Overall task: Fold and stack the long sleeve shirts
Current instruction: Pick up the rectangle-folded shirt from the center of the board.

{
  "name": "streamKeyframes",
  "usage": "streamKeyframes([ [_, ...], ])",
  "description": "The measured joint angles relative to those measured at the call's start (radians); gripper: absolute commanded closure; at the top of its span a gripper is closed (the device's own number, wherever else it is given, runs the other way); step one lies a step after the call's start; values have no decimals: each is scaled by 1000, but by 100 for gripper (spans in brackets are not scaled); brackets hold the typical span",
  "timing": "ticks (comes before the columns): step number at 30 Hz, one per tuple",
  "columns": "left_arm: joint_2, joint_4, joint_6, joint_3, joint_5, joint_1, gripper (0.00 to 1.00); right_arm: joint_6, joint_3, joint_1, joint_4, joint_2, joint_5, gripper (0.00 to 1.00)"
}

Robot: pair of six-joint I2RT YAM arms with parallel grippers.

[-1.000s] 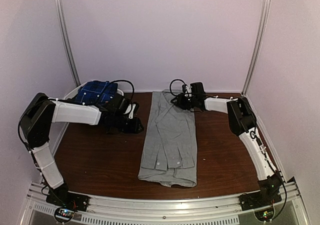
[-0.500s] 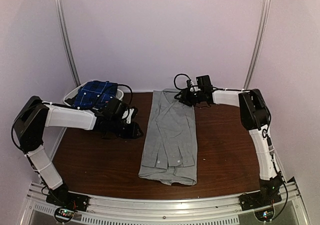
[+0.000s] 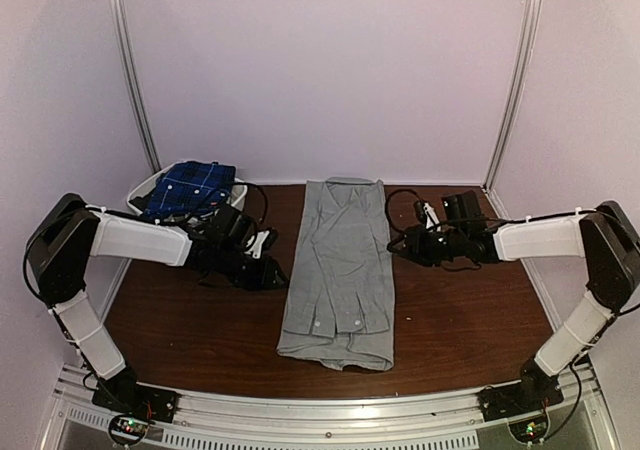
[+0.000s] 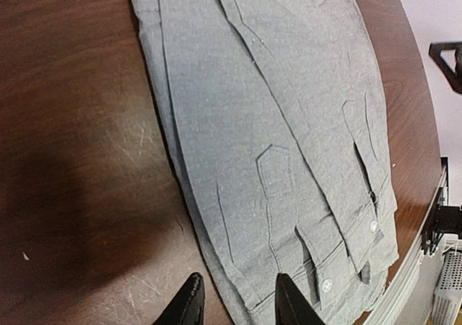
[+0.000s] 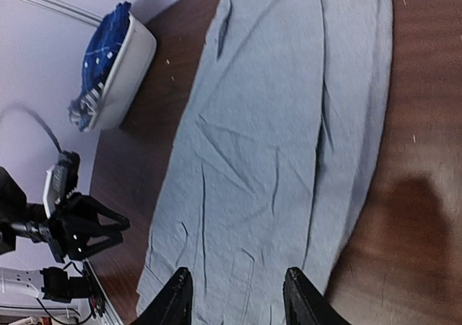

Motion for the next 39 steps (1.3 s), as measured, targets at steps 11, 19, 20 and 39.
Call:
streamKeyframes([
  [11, -18, 16, -26, -135, 77, 0, 65, 36, -328, 137, -119, -332, 85, 56],
  [19, -43, 81, -69, -207, 121, -11, 63, 161, -463, 296, -64, -332, 116, 56],
  [20, -43, 85, -73, -210, 124, -16, 63, 174, -479, 303, -50, -328, 119, 56],
  [39, -34, 158, -140, -242, 139, -96, 67, 350, -549, 378, 226, -215, 150, 59],
])
